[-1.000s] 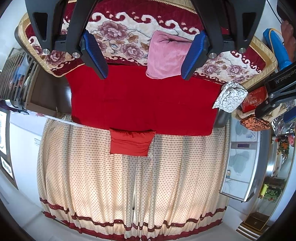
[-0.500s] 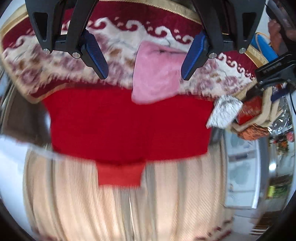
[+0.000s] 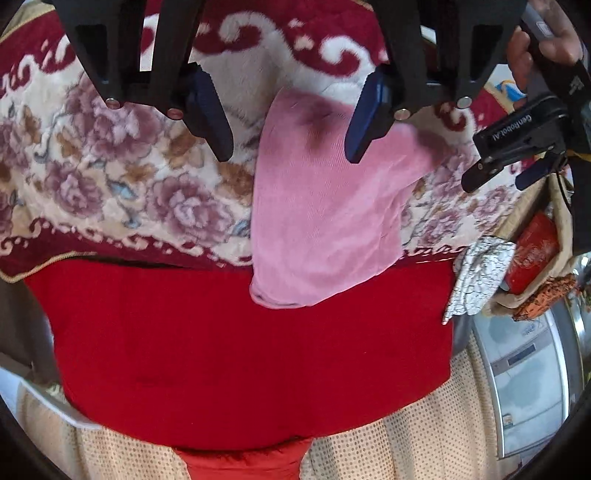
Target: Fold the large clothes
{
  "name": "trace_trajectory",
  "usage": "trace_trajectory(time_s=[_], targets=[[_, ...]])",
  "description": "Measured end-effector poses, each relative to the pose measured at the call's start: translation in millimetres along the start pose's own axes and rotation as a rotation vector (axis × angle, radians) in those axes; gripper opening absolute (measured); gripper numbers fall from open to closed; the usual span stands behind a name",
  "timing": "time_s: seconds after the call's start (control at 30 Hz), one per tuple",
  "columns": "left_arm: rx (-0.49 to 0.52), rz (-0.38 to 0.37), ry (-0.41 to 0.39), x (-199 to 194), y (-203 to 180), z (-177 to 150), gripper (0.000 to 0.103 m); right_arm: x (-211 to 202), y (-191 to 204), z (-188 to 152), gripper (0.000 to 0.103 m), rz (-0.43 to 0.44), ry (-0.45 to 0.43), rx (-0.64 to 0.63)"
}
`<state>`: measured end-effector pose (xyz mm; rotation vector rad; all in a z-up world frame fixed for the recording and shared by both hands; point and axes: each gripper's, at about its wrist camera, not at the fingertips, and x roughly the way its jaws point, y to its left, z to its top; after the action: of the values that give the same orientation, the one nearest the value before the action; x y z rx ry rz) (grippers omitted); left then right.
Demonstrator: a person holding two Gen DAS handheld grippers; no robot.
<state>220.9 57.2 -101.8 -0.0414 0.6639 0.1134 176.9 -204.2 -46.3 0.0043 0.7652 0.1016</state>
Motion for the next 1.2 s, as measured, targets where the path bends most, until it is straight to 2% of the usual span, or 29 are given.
trace_trajectory(time_s=[0.17, 0.3, 0.5, 0.73, 0.87, 1.03, 1.1, 1.2], targets=[[-0.007, -0.043, 0.028, 22, -9, -5, 0.102, 21, 3, 9, 0.067, -0.073, 0.002, -0.04], [0.004, -0.027, 0.07, 38, -15, -8, 0.102, 34, 2, 12, 0.067, -0.13, -0.002, -0.091], [0.01, 0.003, 0.043, 35, -22, -7, 0.102, 38, -3, 15, 0.067, -0.142, -0.028, -0.111], [0.056, 0.033, -0.009, 17, -35, -3, 0.102, 28, -7, 14, 0.067, -0.15, -0.062, -0.122], [0.071, 0.046, -0.057, -6, -37, -3, 0.102, 10, -11, 12, 0.067, -0.153, -0.085, -0.11], [0.086, 0.018, -0.093, -34, -38, -3, 0.102, -19, -9, 10, 0.067, -0.162, -0.117, -0.109], [0.09, 0.015, -0.066, -28, -35, -2, 0.102, -23, -7, 11, 0.067, -0.158, -0.115, -0.114], [0.066, 0.004, 0.03, -1, -28, -5, 0.102, -8, -12, 11, 0.067, -0.103, -0.072, -0.096]])
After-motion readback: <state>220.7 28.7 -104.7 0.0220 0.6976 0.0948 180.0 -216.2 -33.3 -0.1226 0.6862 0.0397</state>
